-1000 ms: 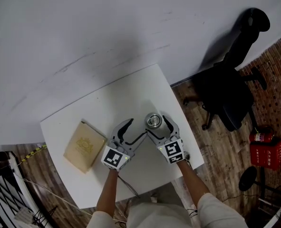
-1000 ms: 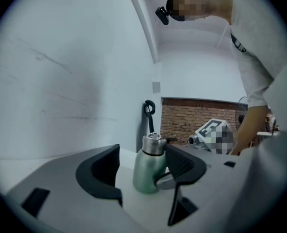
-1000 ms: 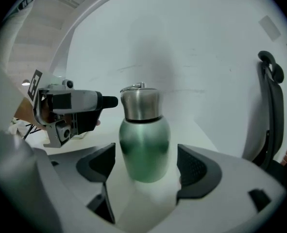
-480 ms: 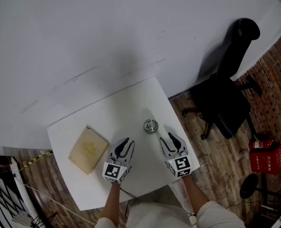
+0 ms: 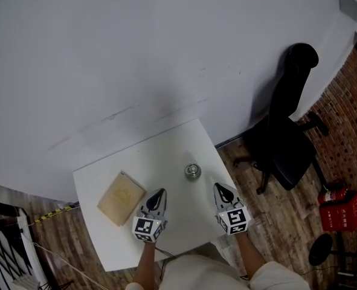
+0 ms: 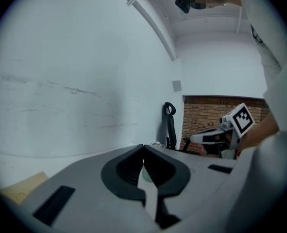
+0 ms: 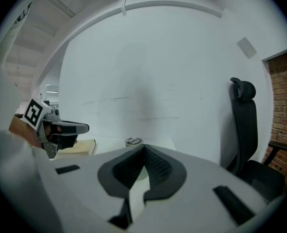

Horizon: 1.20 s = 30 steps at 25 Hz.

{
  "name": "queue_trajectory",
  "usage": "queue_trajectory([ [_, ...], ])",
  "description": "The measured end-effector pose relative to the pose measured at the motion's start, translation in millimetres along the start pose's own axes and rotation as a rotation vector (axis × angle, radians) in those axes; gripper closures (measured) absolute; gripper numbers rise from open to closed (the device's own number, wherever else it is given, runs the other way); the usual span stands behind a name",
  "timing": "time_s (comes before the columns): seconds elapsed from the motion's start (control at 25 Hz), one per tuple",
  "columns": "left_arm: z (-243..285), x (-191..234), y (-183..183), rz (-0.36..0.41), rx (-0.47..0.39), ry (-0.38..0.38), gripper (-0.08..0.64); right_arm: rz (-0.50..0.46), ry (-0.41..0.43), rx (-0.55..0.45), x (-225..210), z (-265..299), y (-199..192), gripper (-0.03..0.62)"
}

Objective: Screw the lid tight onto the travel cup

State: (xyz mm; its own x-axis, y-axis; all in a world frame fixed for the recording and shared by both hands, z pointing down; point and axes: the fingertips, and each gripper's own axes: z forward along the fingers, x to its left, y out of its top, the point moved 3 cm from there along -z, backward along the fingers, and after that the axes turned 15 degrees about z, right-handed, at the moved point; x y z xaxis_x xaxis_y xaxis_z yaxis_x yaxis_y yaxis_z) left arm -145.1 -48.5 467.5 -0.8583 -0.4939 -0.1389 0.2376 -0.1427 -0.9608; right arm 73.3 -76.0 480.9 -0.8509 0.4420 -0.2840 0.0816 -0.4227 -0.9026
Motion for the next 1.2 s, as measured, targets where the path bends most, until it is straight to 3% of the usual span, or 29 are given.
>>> queue_trajectory([
  [0.56, -23, 5, 68, 0.023, -0.07, 0.052, 0.552, -0.065, 0.011, -0.084, 9, -35, 65, 0.592],
  [1.2, -40, 9, 80, 0.053, -0.065, 0.129, 0.552, -0.08, 0.008, -0.13, 17, -58, 88, 0.594],
])
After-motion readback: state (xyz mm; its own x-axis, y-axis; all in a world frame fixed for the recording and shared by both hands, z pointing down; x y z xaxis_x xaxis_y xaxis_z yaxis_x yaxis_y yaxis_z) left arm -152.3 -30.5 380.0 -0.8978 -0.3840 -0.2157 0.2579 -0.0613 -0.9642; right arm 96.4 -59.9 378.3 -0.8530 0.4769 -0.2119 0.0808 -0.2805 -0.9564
